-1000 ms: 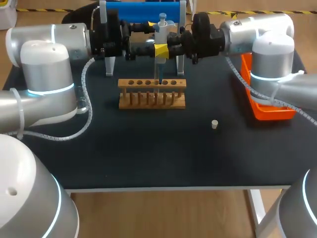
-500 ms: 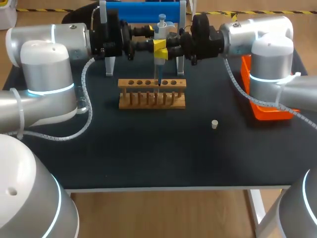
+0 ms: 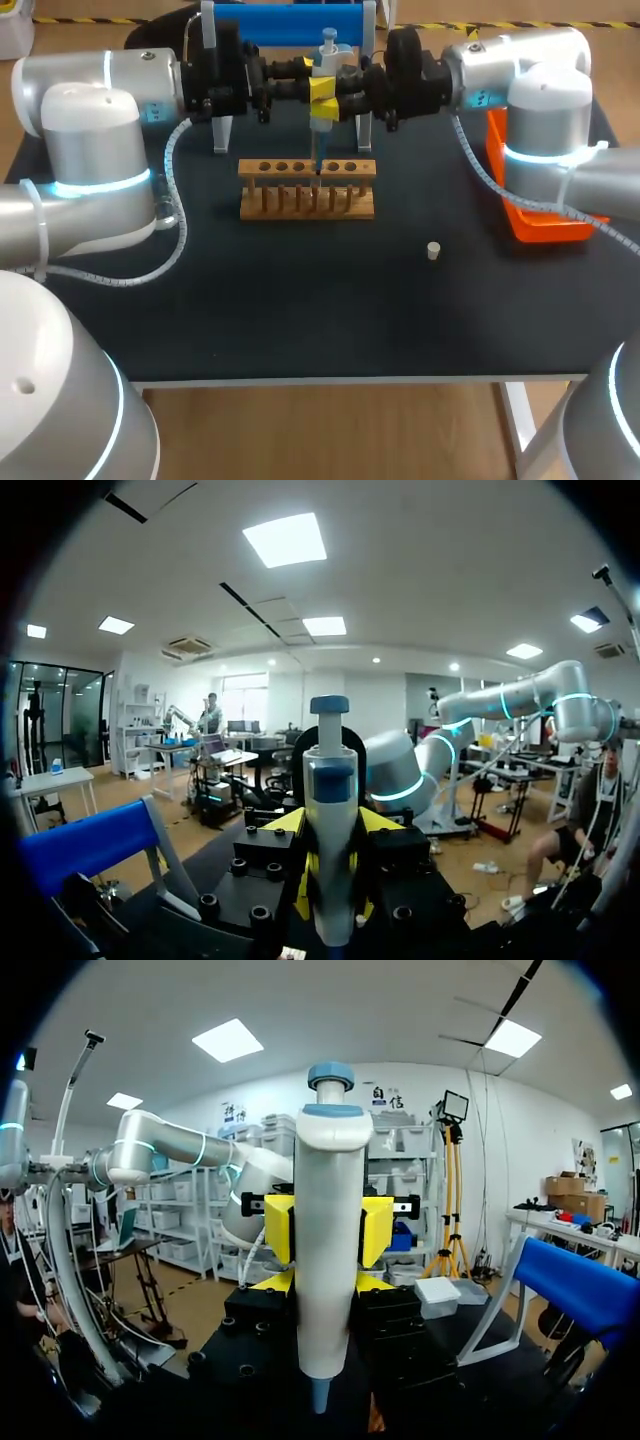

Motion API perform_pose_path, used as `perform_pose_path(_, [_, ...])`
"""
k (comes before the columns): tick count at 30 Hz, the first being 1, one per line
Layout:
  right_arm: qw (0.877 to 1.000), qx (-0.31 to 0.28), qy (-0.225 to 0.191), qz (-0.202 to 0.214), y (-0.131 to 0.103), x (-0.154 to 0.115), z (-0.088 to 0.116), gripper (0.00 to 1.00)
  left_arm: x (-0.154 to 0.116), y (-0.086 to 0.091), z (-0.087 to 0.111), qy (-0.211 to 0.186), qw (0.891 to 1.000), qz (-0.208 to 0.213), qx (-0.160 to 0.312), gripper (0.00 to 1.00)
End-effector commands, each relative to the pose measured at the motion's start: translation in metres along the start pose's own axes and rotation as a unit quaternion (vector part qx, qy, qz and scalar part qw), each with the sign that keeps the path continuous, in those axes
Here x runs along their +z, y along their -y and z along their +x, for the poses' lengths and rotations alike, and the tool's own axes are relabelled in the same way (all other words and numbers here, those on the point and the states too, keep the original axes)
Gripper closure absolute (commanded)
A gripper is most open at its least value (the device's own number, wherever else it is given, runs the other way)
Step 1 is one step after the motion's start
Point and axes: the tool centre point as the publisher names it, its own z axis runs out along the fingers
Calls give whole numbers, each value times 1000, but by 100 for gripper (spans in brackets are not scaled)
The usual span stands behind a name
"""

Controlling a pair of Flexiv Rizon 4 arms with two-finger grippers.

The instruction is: Invert the test tube, pick up the pipette, mount the tip to pipette, aspirate from beaker and dispense into the tube, eject the tip, return the pipette, and cap with the stopper.

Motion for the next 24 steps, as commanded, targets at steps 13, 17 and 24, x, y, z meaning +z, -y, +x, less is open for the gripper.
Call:
perform_pose_path(13, [999, 3, 19, 29, -5, -71, 3, 0, 1, 0, -3, 1, 1000, 0, 0, 100])
perform_pose_path(17, [995, 24, 72, 68, 0, -100, -9, 0, 1, 0, -3, 1, 1000, 0, 0, 100])
perform_pose_path(24, [983, 38, 143, 105, 5, -117, -48, 0, 1, 0, -3, 1, 1000, 0, 0, 100])
